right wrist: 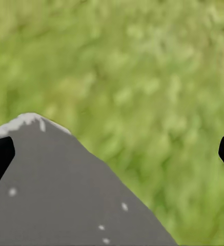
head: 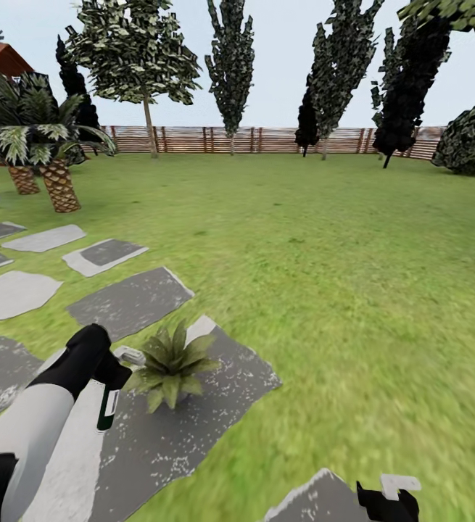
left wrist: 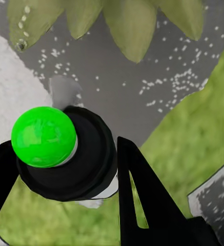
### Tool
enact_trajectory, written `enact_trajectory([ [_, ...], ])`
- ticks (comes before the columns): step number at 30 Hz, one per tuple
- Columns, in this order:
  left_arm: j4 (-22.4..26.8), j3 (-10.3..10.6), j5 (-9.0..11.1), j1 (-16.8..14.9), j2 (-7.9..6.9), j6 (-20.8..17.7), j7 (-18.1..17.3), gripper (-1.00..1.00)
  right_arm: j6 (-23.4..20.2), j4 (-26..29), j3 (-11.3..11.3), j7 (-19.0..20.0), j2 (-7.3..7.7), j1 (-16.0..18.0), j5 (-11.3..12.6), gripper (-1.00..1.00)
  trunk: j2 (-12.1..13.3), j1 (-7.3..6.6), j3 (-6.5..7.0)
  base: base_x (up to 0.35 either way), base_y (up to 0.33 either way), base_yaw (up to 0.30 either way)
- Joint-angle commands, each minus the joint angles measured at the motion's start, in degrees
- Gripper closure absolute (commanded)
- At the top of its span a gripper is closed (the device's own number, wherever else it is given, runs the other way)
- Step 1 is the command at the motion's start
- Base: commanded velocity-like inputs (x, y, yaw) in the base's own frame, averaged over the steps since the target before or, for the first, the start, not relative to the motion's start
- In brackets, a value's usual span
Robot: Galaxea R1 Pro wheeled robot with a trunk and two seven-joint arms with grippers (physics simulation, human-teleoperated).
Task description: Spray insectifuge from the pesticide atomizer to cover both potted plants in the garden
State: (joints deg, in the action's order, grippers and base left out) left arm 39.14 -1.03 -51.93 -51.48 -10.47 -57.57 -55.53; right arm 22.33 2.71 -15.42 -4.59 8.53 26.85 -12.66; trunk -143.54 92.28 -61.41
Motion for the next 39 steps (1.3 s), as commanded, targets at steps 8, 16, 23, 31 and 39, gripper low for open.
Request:
enact_trajectory([
  [8, 0.06, -0.11, -0.54, 0.73, -0.13, -0.09, -0.52, 1.0, 0.17, -0.08, -0.32, -0.25, 0.0, 0.04, -0.61, -1.0, -0.02, 0.02, -0.06, 0.018, -0.224, 0.141],
  [16, 0.02, -0.11, -0.54, 0.76, -0.12, -0.11, -0.45, 1.0, 0.17, -0.15, -0.32, -0.25, 0.0, 0.04, -0.61, -1.0, -0.02, 0.02, -0.06, -0.162, -0.241, 0.277],
  [23, -1.63, -0.11, -0.54, 1.46, 0.42, -0.01, -0.38, 1.0, 0.17, -0.25, -0.32, -0.25, 0.0, 0.04, -0.61, -1.0, -0.02, 0.02, -0.06, 0.065, -0.275, 0.085],
  [31, -2.32, -0.41, -0.88, 5.78, 0.23, 0.32, -0.11, 1.0, 0.17, -0.28, -0.32, -0.25, -0.04, 0.04, -0.61, -1.0, -0.02, 0.02, -0.06, 0.012, -0.244, 0.166],
  [39, -2.3, -0.86, -0.89, 6.48, -0.08, 0.27, -0.1, 1.0, 0.17, -0.33, -0.32, -0.25, -0.1, 0.04, -0.63, -1.0, -0.02, 0.02, -0.06, 0.006, -0.019, 0.277],
])
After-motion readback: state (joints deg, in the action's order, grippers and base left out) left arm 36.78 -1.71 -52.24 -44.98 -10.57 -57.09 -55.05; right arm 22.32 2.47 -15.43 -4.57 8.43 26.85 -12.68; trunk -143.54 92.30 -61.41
